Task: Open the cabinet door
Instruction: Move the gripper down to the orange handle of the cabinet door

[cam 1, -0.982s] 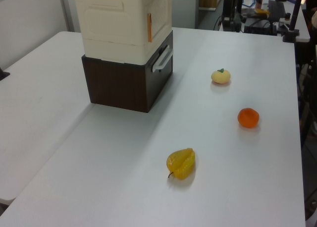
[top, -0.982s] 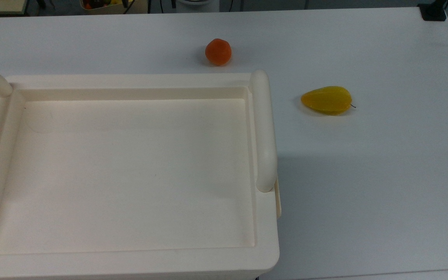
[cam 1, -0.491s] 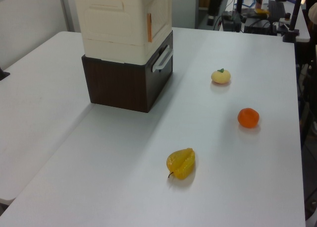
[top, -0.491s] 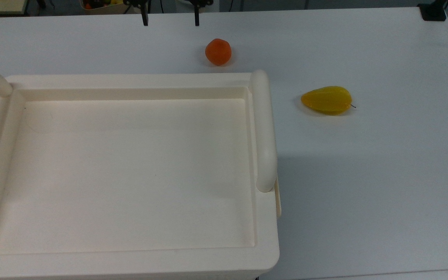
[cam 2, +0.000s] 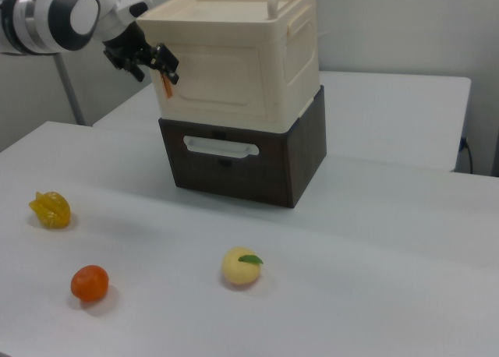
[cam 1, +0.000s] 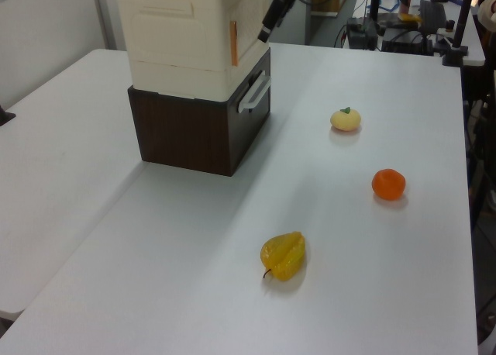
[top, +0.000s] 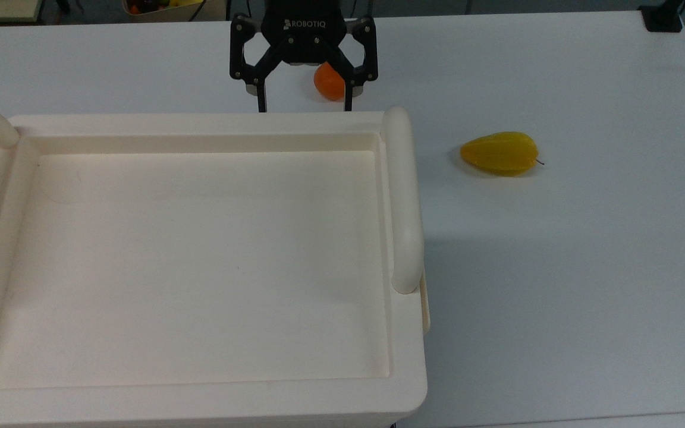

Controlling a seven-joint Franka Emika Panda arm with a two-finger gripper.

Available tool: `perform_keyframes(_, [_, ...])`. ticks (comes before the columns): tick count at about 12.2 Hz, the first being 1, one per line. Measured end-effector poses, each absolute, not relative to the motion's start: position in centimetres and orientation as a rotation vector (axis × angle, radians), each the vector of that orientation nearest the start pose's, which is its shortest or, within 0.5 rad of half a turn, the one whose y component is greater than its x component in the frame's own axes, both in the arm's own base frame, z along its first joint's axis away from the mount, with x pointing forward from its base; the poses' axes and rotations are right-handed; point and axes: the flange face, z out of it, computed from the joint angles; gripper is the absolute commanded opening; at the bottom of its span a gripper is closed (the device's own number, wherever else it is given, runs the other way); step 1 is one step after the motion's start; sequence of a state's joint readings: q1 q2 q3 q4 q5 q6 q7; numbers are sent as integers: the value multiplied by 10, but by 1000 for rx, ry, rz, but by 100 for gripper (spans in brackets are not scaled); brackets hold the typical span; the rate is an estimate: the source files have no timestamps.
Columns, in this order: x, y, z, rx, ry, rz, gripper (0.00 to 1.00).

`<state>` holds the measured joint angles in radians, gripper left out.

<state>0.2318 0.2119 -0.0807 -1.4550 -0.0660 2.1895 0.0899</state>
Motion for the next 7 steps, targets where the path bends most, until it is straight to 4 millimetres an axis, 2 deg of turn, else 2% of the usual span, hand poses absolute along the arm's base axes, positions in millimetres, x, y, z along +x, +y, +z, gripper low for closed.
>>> perform_keyframes(4, [680, 110, 607, -3007, -165, -984, 97])
perform_keyframes(6, [685, 122, 598, -2998, -202, -1022, 89])
perform_keyframes(7, [685, 128, 597, -2999, -219, -1026, 82])
